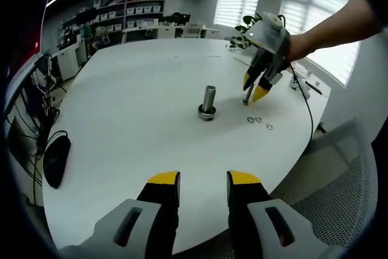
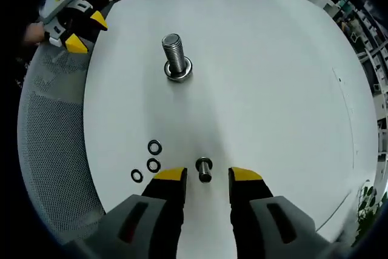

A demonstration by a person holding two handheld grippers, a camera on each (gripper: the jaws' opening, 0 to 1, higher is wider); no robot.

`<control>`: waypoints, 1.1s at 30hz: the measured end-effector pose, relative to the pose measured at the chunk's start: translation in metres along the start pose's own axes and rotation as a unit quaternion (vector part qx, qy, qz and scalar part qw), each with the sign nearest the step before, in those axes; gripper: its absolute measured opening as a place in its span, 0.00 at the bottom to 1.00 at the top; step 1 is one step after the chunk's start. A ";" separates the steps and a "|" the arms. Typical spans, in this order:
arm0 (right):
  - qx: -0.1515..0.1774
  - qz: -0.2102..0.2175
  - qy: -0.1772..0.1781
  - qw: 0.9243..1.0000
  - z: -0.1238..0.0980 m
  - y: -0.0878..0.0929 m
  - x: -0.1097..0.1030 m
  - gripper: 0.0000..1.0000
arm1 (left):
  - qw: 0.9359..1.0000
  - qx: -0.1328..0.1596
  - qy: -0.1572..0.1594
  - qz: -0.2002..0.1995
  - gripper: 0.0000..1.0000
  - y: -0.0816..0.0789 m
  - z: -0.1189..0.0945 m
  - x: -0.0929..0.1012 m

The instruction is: Place the washer onto the threaded stud by aligning its center hole with the stud, sliding it down to the base, and recovering from edge contact or off-axis alignment until the washer reaches the visible bottom stop.

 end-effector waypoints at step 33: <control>0.027 0.045 0.000 0.999 -0.016 0.053 -0.014 0.31 | 1.000 -0.001 -0.009 0.003 0.29 0.000 -0.001 -0.003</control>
Point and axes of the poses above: the point that each gripper's makers call its tool centre point, and the gripper's own axes: z roughly forward along the fingers, x roughly to its right, y roughly out of its underside, the point moved 4 cm from there along -z, roughly backward along the fingers, and after that the axes turned 11 degrees about z, right-handed, at the moved point
